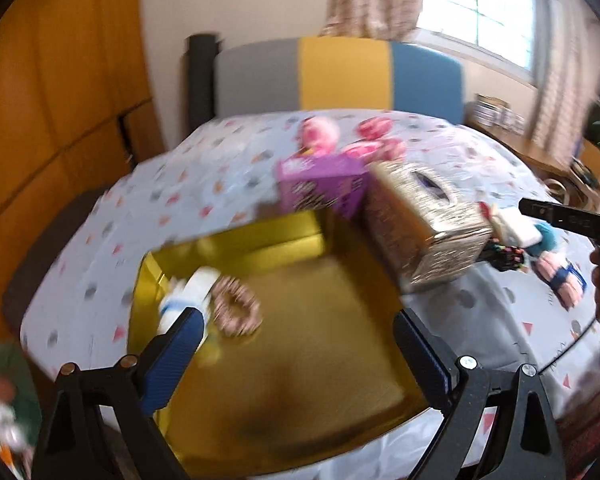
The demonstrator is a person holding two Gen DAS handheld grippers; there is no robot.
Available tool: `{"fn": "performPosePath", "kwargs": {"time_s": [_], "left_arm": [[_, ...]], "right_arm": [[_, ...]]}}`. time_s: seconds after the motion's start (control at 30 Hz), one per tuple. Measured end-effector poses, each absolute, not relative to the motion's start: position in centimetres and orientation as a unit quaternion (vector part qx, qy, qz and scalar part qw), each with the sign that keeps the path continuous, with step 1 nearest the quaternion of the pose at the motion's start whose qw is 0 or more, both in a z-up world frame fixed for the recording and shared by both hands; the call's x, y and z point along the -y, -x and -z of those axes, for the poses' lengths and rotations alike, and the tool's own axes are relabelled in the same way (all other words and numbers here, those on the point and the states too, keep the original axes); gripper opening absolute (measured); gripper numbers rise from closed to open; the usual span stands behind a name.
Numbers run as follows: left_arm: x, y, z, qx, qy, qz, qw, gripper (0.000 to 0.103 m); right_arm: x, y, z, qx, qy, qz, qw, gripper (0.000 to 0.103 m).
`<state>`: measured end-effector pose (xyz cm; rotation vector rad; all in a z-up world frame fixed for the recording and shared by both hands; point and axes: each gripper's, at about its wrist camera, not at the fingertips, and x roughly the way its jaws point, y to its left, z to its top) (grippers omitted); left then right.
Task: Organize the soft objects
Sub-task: 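Move the left tool to the red Santa sock and grasp it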
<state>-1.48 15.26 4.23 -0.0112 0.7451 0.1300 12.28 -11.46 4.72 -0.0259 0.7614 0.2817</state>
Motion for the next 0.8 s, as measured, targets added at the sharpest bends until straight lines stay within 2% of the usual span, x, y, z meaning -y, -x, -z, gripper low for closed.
{"fn": "performPosePath", "kwargs": {"time_s": [0.27,0.43,0.8], "left_arm": [[-8.6,-4.7,-7.6,-0.355,-0.049,0.042,0.933,0.08],[-2.5,-10.4,-8.8,-0.362,-0.094,0.097,0.922,0.066],[8.1,-22.4,-4.1,-0.45,-0.157,0.121,0.871,0.066]], "right_arm": [[22.5,-15.0,-1.7,-0.395,-0.041,-0.013,0.918,0.063],[27.0,-15.4,-0.4,-0.404,-0.12,0.018,0.907,0.063],[30.8,-14.9,-0.6,-0.392,-0.233,0.01,0.89,0.063]]}}
